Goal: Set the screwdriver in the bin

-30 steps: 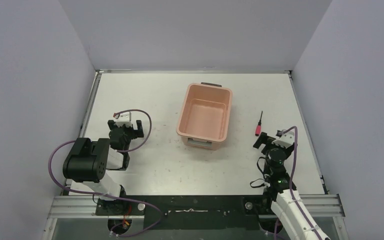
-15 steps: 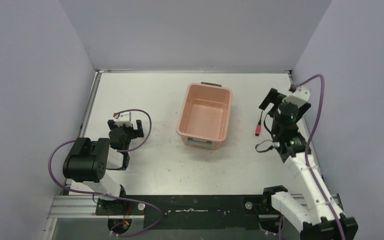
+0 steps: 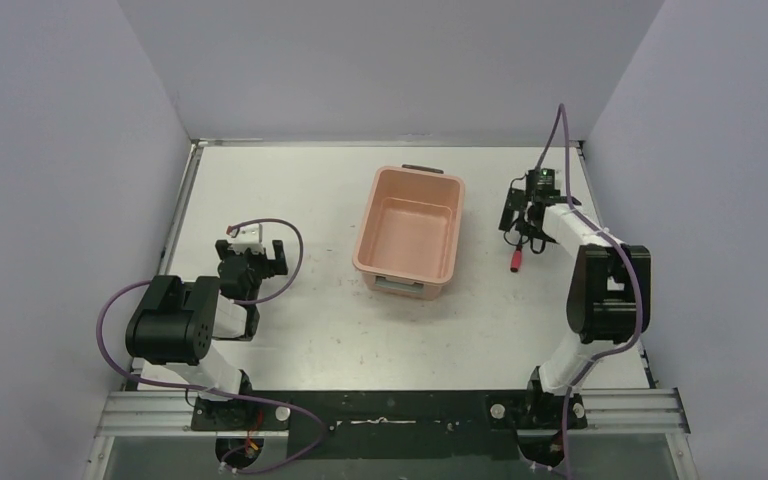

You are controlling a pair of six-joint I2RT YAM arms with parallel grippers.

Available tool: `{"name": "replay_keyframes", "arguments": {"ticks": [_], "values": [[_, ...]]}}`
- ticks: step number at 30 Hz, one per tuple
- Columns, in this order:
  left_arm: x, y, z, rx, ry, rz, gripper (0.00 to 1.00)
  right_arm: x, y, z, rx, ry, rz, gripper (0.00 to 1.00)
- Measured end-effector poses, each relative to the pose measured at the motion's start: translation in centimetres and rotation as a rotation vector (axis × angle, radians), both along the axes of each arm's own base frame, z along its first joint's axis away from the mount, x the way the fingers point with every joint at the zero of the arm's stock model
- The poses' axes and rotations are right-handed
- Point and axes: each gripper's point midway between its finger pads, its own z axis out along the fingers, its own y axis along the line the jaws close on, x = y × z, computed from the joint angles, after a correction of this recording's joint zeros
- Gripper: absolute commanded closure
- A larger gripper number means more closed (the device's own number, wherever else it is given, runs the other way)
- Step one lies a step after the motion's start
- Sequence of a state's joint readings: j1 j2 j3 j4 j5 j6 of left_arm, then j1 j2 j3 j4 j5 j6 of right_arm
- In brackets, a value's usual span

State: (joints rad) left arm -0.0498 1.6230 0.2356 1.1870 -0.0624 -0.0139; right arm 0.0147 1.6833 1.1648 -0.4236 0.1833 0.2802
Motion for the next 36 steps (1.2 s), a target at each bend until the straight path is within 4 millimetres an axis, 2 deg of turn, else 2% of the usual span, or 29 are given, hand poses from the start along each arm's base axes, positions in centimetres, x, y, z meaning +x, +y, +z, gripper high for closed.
{"name": "replay_keyframes", "arguments": {"ticks": [2,3,5,7,8,9,14,17,19,21,23,28,32,34,36], "values": [[0.0,0.0,0.0,0.000,0.000,0.000,0.03,-0.4,0.2,-3.4,0.038,0.088,0.018,0.14],[0.0,0.0,0.0,0.000,0.000,0.000,0.03,-0.7,0.4,-4.9,0.055,0.129,0.028,0.23],[0.0,0.0,0.0,0.000,0.000,0.000,0.03,-1.1,1.1,-7.1,0.094,0.174,0.039,0.56],[0.0,0.0,0.0,0.000,0.000,0.000,0.03,-0.6,1.0,-7.0,0.099,0.158,0.055,0.85],[0.0,0.0,0.0,0.000,0.000,0.000,0.03,-0.6,1.2,-7.2,0.112,0.152,0.059,0.95],[0.0,0.0,0.0,0.000,0.000,0.000,0.03,-0.6,1.2,-7.2,0.119,0.148,0.059,1.00],[0.0,0.0,0.0,0.000,0.000,0.000,0.03,-1.1,1.2,-6.9,0.119,0.155,0.066,1.00],[0.0,0.0,0.0,0.000,0.000,0.000,0.03,-2.5,1.3,-6.3,0.120,0.188,0.068,1.00],[0.0,0.0,0.0,0.000,0.000,0.000,0.03,-3.2,1.5,-4.7,0.119,0.184,0.074,1.00],[0.0,0.0,0.0,0.000,0.000,0.000,0.03,-3.6,1.8,-2.2,0.116,0.155,0.083,1.00],[0.0,0.0,0.0,0.000,0.000,0.000,0.03,-3.5,2.2,1.0,0.107,0.099,0.097,1.00],[0.0,0.0,0.0,0.000,0.000,0.000,0.03,-2.7,4.5,10.8,0.085,-0.107,0.155,1.00],[0.0,0.0,0.0,0.000,0.000,0.000,0.03,-3.2,8.0,17.9,0.107,-0.267,0.213,1.00],[0.0,0.0,0.0,0.000,0.000,0.000,0.03,-3.7,10.1,20.3,0.127,-0.323,0.250,1.00],[0.0,0.0,0.0,0.000,0.000,0.000,0.03,-4.4,13.2,22.2,0.151,-0.371,0.304,1.00]]}}
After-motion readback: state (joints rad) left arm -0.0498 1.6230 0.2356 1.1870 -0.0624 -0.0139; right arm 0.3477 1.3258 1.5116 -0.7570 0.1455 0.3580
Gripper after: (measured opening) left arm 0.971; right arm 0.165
